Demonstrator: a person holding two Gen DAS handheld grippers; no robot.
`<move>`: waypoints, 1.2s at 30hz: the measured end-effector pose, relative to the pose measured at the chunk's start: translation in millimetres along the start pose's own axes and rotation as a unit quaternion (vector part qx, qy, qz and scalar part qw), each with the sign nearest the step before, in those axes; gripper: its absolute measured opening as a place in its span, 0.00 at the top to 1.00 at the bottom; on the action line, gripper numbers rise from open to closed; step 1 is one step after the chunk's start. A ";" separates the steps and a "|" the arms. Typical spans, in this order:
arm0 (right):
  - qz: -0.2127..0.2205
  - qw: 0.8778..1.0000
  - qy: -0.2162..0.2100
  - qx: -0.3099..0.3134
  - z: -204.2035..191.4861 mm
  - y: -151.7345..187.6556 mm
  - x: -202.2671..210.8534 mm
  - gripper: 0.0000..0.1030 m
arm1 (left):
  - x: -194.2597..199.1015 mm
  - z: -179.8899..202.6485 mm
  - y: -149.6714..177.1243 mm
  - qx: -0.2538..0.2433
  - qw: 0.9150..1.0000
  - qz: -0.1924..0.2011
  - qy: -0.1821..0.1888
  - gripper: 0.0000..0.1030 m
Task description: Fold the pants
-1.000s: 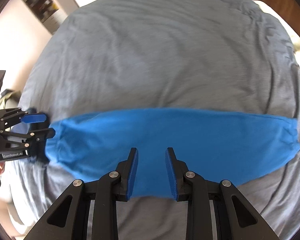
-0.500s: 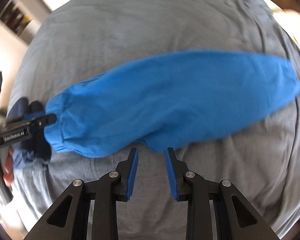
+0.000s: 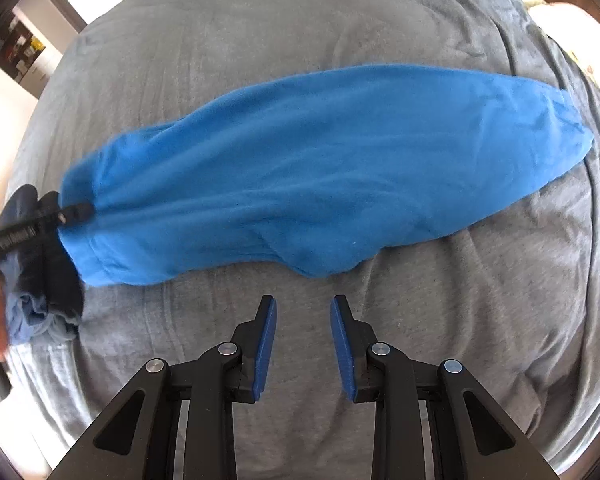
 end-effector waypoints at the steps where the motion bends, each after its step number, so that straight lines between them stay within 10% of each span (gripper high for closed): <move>1: 0.000 1.000 0.003 0.006 -2.4 -0.3 -1.4 0.72 | -4.4 1.8 -0.7 -0.011 1.000 -0.007 -0.010 0.90; 4: -0.003 1.000 -0.001 0.010 -4.2 -1.8 -4.7 0.72 | -20.8 -0.5 0.6 -0.014 0.999 -0.028 -0.017 0.85; 8: -0.010 1.000 0.008 0.023 -0.2 -5.4 -9.7 0.72 | -14.1 -1.1 9.3 -0.024 0.996 -0.017 -0.080 0.47; 13: -0.004 0.998 -0.011 0.054 1.4 -4.1 -7.2 0.72 | 21.8 1.9 35.5 -0.045 0.994 -0.005 -0.102 0.33; 36: 0.079 0.978 -0.014 0.190 -3.9 4.8 -15.6 0.72 | -14.4 21.8 66.8 -0.075 0.997 -0.004 -0.022 0.47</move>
Point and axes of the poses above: each gripper's, at about its wrist camera, not at the fingertips, and x roughly against the way its jaws point, z to its right, y to its underside, the point moved 2 cm from there along -x, roughly the way its jaws point
